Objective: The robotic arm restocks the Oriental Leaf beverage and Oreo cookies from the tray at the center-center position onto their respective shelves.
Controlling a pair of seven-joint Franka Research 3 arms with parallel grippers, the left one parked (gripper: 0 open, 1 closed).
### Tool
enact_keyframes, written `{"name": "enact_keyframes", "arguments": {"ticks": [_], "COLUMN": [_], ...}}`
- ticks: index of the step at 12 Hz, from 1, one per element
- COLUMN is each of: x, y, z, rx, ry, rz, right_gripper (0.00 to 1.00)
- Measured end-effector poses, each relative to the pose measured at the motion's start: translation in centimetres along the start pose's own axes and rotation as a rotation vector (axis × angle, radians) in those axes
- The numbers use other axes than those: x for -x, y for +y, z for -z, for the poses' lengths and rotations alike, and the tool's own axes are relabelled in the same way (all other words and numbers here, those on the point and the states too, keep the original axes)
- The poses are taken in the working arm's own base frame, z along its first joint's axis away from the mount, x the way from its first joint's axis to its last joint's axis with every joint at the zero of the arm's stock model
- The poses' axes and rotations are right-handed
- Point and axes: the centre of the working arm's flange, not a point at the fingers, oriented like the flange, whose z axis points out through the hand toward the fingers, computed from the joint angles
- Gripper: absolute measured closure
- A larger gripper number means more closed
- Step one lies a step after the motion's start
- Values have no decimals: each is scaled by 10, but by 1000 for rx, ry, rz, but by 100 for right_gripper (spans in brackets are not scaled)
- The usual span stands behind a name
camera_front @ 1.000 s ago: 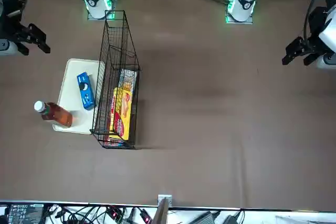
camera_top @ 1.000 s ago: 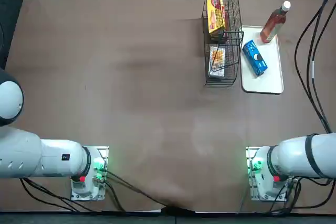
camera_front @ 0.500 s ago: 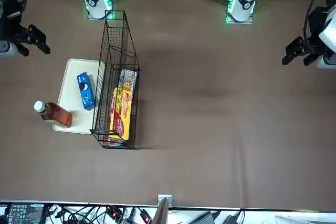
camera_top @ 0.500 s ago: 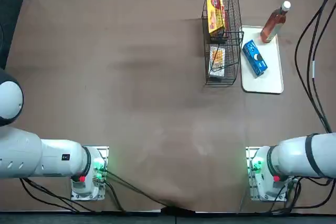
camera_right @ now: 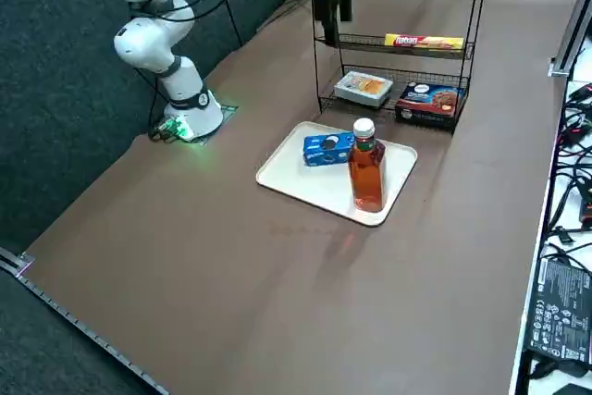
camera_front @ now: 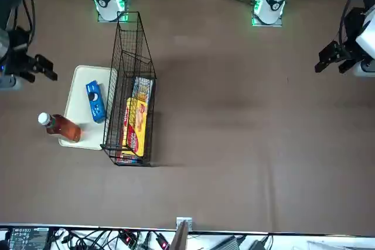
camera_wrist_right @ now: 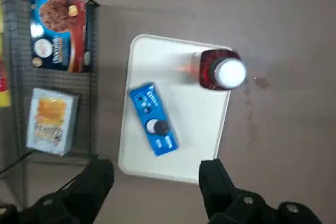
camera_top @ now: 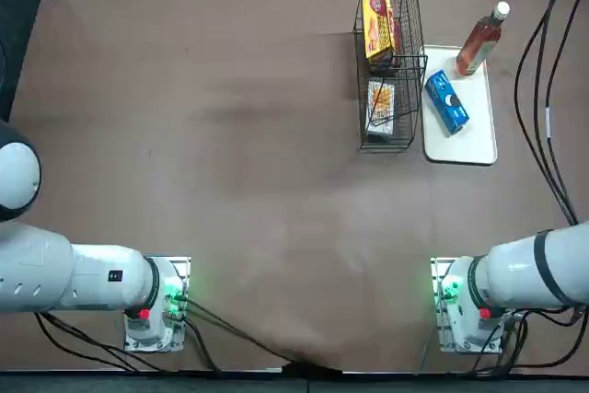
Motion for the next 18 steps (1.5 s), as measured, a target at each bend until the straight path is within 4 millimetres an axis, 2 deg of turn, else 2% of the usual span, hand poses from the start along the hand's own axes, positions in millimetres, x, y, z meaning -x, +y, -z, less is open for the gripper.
{"name": "enact_keyframes", "arguments": {"ticks": [6, 8, 9, 11, 18], "x": [-39, -53, -67, -76, -85], "y": [84, 103, 108, 104, 101], "z": [-54, -73, -94, -113, -138], "rx": [13, 20, 25, 2, -61], "ry": [50, 69, 83, 80, 75], "rz": [31, 24, 24, 23, 0], "right_gripper": [0, 0, 0, 0, 0]}}
